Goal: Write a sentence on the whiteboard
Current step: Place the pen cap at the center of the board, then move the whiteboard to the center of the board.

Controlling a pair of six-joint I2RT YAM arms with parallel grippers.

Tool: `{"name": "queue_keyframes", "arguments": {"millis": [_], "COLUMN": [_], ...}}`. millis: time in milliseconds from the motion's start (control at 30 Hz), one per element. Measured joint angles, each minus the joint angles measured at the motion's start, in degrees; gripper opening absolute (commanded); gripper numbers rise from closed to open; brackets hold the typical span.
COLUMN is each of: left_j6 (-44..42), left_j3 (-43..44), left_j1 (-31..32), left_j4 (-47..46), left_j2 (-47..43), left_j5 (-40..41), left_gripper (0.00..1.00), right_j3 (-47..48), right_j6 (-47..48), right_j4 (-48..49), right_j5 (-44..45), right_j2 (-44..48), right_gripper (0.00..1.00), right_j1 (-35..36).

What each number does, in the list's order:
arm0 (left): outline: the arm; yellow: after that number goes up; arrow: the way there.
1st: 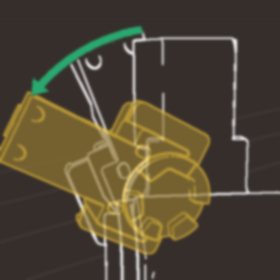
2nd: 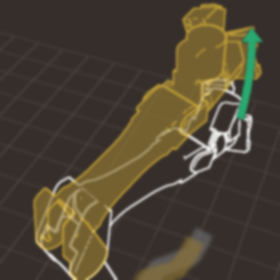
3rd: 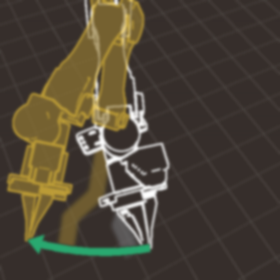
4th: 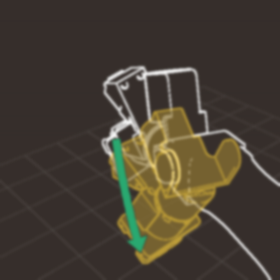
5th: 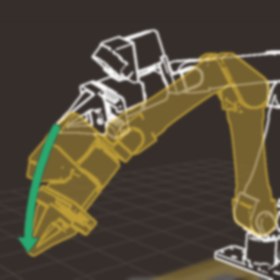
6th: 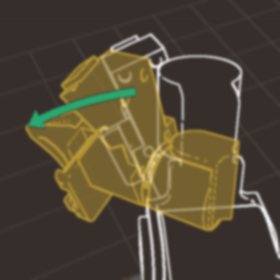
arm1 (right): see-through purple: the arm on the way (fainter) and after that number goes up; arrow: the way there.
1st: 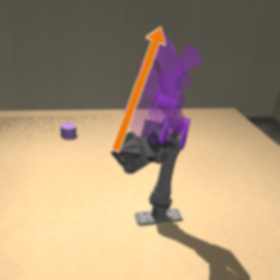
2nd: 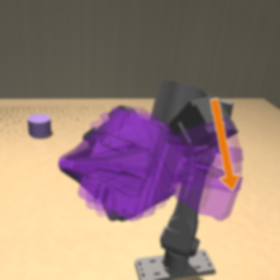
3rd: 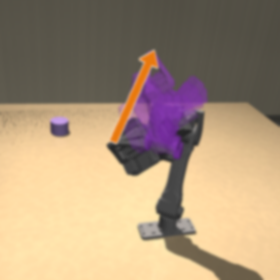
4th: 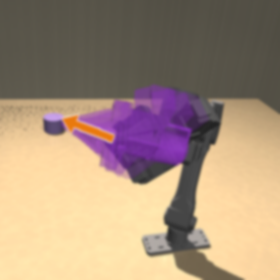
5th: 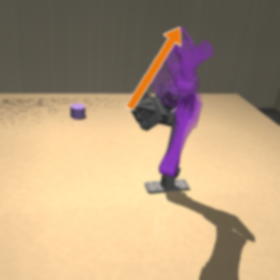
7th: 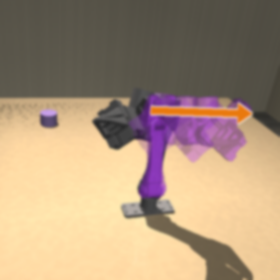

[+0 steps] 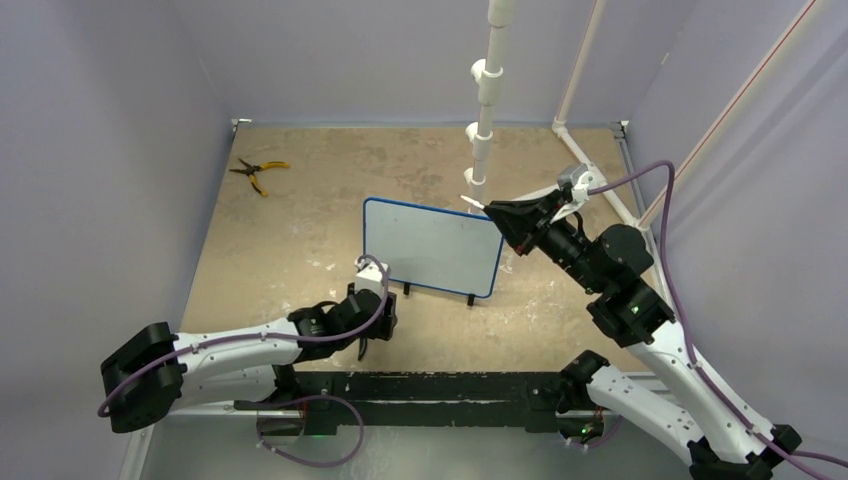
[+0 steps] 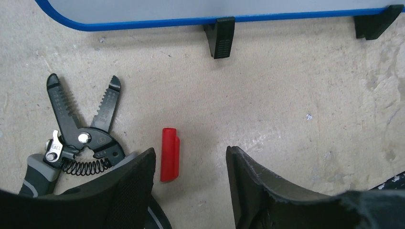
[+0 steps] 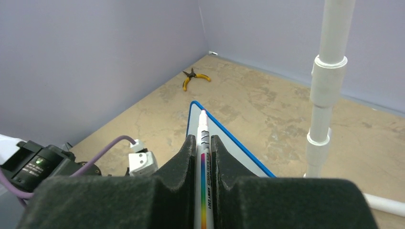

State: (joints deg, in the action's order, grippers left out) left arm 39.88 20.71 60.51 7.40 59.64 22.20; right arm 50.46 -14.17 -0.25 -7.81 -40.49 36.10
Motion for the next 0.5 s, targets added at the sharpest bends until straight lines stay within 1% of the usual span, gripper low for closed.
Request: {"name": "queue_keyframes", "arguments": {"millis": [133,267,433,500], "left_j6": [-0.35,-0.68,-1.70,-2.27], "left_j3": [0.07,0.07,0.46,0.68], "left_j1": [0.00,0.00,0.00,0.00], "left_j4": [-0.04,-2.32,-9.16,-11.96], "left_j2": [-1.81,-1.57,2.49,4.66], "left_j5": [0.79,0.81,1.62,2.21], "left_gripper": [0.56,0.56,0.56,0.58], "right_j3": [-0.37,-0.74,-1.31,-1.31], "right_j6": [0.09,0.09,0.09,0.09], "right_j4": [0.13,1.55,2.56,2.93], "right_j5": [1.07,1.49,2.16,2.32], "right_j2": [-0.02,0.07,0.07,0.11], "right_gripper": [0.00,0.00,0.00,0.00], "right_j1": [0.00,0.00,0.00,0.00]}}
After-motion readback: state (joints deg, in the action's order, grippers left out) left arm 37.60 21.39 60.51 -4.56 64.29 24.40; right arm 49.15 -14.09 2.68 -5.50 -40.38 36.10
